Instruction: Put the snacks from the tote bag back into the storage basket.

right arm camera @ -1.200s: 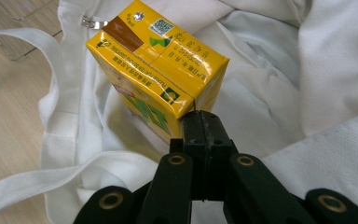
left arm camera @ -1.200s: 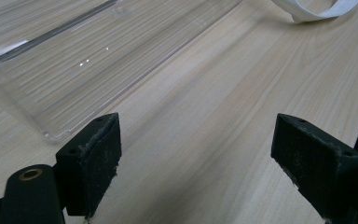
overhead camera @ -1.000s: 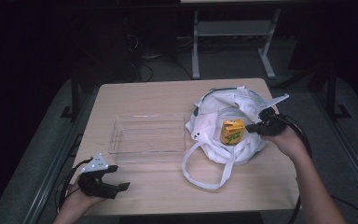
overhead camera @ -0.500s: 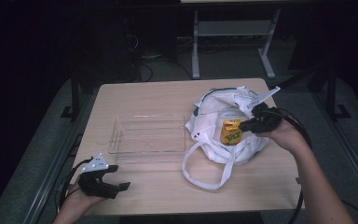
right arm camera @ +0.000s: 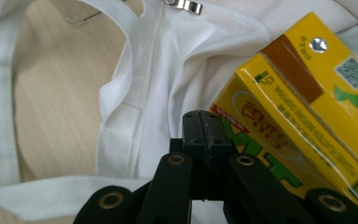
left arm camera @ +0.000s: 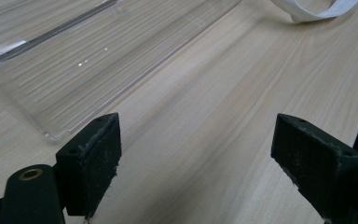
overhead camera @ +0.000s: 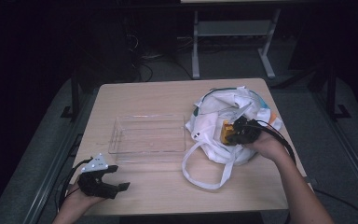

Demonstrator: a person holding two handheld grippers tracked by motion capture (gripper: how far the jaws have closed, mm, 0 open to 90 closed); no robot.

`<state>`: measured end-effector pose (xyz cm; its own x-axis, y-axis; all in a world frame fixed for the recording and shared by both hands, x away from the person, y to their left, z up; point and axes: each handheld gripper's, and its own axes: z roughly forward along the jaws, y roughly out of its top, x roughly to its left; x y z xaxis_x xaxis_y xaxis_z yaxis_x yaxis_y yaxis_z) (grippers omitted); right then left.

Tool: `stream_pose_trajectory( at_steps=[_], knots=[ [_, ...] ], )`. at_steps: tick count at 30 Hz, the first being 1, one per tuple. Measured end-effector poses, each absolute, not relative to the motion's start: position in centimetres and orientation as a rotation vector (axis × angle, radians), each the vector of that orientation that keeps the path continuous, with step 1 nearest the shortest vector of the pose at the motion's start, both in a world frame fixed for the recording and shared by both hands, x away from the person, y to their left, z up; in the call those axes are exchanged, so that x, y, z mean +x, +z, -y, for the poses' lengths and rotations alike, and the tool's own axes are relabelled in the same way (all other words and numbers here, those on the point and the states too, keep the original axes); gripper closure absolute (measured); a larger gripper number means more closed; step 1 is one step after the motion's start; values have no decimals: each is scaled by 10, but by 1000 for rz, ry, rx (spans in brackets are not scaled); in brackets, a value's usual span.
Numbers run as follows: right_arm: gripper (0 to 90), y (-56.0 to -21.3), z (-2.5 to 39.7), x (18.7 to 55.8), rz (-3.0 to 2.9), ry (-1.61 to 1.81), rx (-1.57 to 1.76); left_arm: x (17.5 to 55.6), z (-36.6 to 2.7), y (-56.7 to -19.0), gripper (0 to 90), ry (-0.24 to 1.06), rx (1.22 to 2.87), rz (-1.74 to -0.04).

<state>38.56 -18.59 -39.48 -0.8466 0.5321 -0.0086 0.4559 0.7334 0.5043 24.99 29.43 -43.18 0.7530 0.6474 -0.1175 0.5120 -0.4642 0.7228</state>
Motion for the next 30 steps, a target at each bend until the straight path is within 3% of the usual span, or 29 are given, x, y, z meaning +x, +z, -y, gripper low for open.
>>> stream_pose_trajectory(
  at_steps=[30],
  knots=[
    [900, -399, 162, 395, -2613, 692, 849, 250, -295, -431, 156, 219, 2169, -863]
  ],
)
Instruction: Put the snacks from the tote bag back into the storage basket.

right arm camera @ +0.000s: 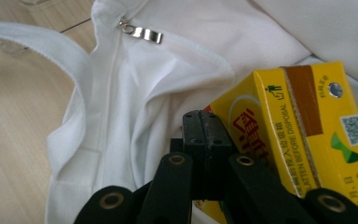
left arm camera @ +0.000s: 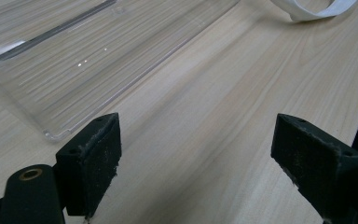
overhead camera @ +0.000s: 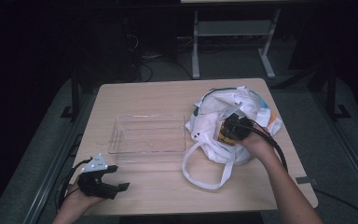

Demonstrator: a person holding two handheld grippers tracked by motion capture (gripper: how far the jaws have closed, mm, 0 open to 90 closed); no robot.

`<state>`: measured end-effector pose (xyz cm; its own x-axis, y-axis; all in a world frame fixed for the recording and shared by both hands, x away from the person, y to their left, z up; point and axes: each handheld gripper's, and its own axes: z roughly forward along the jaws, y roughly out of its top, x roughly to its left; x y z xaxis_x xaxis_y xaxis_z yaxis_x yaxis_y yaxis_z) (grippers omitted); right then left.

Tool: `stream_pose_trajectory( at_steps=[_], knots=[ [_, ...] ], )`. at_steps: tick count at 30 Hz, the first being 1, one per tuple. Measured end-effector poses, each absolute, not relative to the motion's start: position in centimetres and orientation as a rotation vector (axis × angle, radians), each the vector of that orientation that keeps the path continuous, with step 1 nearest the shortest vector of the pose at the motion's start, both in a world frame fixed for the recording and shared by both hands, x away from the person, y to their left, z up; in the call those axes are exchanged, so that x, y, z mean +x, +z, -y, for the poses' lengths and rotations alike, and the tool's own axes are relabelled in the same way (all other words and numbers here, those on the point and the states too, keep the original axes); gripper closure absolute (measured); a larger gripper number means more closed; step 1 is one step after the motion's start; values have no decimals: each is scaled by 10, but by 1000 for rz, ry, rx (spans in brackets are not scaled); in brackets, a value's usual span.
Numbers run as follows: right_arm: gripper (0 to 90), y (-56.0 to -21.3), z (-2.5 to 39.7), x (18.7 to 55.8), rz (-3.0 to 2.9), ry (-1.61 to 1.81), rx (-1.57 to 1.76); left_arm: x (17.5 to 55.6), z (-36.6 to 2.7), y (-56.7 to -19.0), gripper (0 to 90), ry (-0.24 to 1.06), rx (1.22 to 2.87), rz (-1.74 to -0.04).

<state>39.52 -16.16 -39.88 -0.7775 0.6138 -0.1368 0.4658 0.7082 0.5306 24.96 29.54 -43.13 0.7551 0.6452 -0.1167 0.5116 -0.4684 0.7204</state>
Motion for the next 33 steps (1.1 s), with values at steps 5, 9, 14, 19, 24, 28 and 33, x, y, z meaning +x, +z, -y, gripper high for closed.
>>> stream_pose_trajectory(
  at_steps=[5, 9, 14, 19, 24, 28, 33],
  knots=[
    [900, -398, 157, 399, -2599, 697, 860, 250, -295, -432, 156, 217, 2168, -862],
    [900, -398, 153, 399, -2600, 696, 855, 249, -296, -432, 156, 217, 2168, -862],
    [900, -398, 151, 398, -2622, 710, 853, 250, -296, -432, 156, 216, 2170, -860],
    [899, -397, 149, 394, -2673, 708, 829, 249, -295, -432, 156, 209, 2171, -861],
    [899, -387, 157, 389, -2700, 759, 833, 250, -295, -432, 156, 210, 2172, -862],
    [897, -368, 168, 387, -2697, 798, 845, 250, -293, -433, 156, 194, 2175, -867],
    [844, -350, 176, 387, -2705, 782, 837, 250, -294, -433, 156, 197, 2175, -860]
  ],
)
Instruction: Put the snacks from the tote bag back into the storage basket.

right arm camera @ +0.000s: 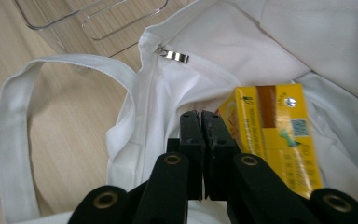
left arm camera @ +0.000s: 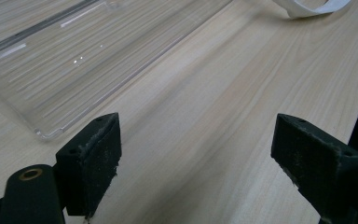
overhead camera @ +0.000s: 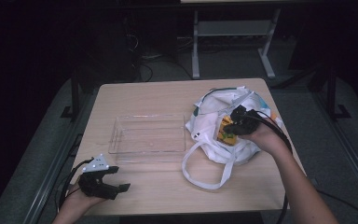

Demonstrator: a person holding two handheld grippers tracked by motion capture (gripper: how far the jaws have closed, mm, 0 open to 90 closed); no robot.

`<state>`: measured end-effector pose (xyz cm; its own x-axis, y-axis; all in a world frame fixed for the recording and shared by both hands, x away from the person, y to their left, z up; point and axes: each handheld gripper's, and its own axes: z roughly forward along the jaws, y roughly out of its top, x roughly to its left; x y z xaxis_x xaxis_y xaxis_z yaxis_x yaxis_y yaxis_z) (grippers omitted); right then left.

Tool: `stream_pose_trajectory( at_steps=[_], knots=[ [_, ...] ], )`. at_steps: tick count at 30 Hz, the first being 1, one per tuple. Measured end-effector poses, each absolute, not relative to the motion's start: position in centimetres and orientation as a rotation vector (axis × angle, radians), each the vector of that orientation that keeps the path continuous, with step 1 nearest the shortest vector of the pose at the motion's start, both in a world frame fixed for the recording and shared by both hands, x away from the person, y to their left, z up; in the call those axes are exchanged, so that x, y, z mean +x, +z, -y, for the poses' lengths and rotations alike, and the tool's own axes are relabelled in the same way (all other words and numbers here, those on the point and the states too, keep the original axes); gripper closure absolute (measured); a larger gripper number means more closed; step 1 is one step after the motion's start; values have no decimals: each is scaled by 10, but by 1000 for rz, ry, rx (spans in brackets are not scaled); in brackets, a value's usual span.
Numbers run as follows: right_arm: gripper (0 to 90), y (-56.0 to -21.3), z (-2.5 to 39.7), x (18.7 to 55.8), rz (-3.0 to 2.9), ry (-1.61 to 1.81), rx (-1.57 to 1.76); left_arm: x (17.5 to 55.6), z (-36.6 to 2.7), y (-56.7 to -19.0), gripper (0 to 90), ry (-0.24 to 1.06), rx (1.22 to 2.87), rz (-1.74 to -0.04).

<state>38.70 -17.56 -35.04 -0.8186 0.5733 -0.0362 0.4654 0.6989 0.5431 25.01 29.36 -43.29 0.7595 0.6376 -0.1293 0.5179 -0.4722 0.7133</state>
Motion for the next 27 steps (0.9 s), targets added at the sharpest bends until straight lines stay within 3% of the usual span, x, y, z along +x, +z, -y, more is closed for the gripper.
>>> stream_pose_trajectory(
  at_steps=[5, 13, 27],
  knots=[
    [795, -338, 181, 388, -2711, 776, 839, 250, -293, -434, 156, 187, 2176, -865],
    [618, -323, 192, 400, -2718, 731, 851, 250, -292, -434, 156, 175, 2182, -858],
    [402, -327, 193, 415, -2748, 649, 857, 250, -292, -435, 156, 168, 2191, -852]
  ],
)
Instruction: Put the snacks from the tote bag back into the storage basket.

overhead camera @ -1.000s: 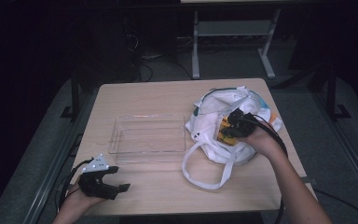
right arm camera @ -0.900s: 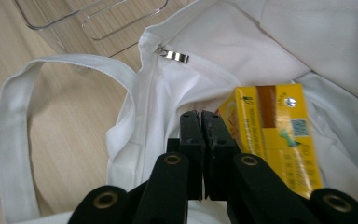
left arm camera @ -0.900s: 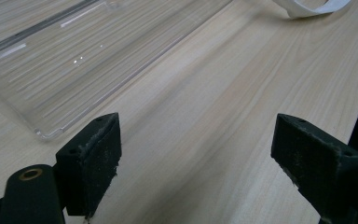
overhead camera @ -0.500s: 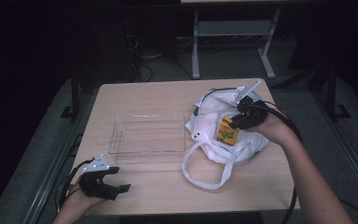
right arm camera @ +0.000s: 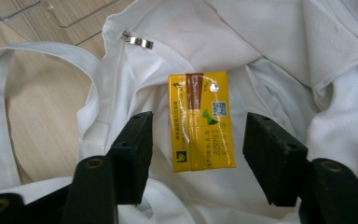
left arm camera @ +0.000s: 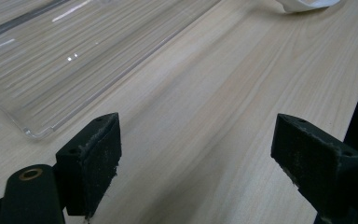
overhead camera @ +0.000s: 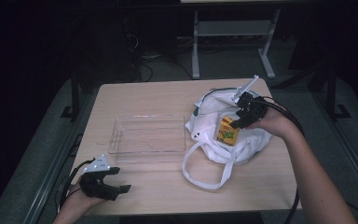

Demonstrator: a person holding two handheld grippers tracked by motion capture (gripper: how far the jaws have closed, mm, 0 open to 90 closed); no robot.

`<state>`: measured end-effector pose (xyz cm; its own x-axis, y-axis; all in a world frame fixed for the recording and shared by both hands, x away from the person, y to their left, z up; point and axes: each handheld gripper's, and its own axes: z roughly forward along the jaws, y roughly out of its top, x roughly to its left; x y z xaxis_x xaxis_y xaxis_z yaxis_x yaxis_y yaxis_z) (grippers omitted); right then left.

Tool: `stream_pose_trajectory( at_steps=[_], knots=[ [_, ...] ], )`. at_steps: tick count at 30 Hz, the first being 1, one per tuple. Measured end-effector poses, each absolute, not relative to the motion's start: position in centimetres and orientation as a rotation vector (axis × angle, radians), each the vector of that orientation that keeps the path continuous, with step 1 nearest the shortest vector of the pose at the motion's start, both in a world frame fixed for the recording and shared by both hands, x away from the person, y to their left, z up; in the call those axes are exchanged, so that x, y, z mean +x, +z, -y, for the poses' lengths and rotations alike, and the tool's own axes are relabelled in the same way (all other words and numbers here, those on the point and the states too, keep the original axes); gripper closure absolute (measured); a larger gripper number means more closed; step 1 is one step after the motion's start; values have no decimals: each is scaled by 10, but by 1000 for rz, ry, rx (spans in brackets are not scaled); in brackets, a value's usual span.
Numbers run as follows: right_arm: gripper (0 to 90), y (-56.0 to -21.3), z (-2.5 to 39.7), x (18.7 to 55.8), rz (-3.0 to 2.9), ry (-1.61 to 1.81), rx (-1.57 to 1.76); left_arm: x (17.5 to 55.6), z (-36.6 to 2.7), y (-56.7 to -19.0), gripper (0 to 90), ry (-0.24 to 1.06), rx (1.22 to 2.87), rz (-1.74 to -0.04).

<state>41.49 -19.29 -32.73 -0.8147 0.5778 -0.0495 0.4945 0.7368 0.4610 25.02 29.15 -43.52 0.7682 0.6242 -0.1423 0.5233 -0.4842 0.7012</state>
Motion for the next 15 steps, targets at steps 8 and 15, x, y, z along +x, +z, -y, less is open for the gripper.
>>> stream_pose_trajectory(
  at_steps=[8, 15],
  knots=[
    [363, -328, 186, 424, -2771, 585, 839, 250, -291, -436, 156, 160, 2207, -842],
    [347, -334, 179, 432, -2802, 528, 818, 250, -291, -437, 156, 153, 2208, -845]
  ],
)
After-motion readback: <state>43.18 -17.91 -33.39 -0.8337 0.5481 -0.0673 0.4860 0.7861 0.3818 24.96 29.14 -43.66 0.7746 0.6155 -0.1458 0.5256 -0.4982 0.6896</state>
